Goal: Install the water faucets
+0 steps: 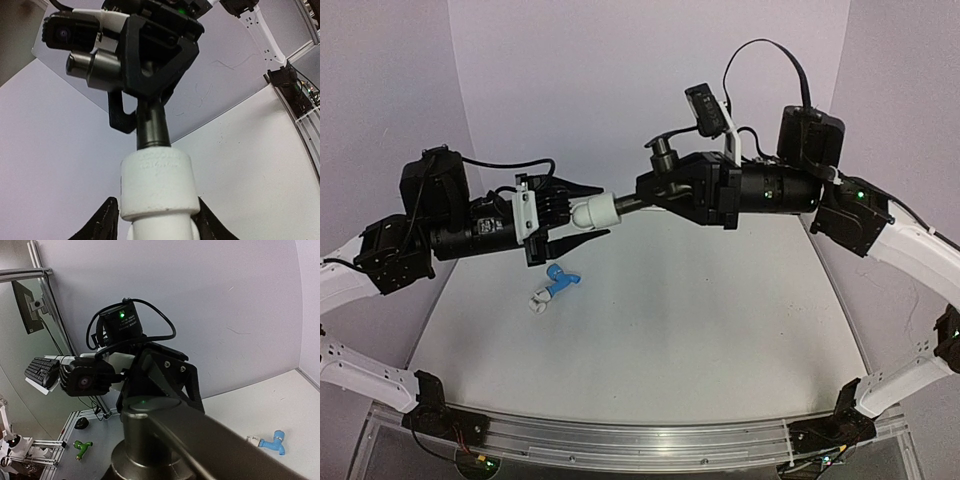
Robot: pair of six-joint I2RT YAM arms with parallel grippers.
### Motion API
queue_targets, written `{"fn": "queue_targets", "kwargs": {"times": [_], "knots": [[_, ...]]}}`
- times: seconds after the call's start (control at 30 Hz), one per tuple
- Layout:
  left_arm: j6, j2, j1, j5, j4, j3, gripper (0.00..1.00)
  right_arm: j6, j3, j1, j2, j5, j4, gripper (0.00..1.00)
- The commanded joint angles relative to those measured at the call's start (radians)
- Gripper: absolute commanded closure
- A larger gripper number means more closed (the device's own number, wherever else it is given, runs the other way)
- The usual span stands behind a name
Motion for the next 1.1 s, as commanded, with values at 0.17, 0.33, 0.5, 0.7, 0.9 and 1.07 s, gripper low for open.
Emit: {"fn": "queue_targets", "kwargs": {"times": [0.17,0.33,0.5,0.7,0.9,1.07], "knots": [[-0.079,-0.008,0.003,-0.086,0.055,-0.004,0.34,-0.041,0.053,-0.006,-0.038,0.002,0.099,1.00],[-0.276,-0.018,0.003,-0.150,-0.020,0.045,0.19,-0.263,0.061,-0.011,-0.075,0.082,0.050,1.00],[-0.564,-0.040,0.005,-0.147,-0.157,0.094,0.07,-0.598,0.015,-0.011,-0.157,0.194,0.046,1.00],[-0.869,0.018,0.037,0.024,-0.270,0.176,0.00,-0.917,-0.073,-0.011,-0.231,0.150,0.050,1.00],[-1.131,0.186,0.269,0.638,-0.361,0.351,0.03,-1.071,-0.105,-0.011,-0.250,0.118,0.054,1.00],[-1.286,0.234,0.312,0.856,-0.185,0.308,0.06,-1.156,-0.127,-0.010,-0.263,0.113,0.053,1.00]]}}
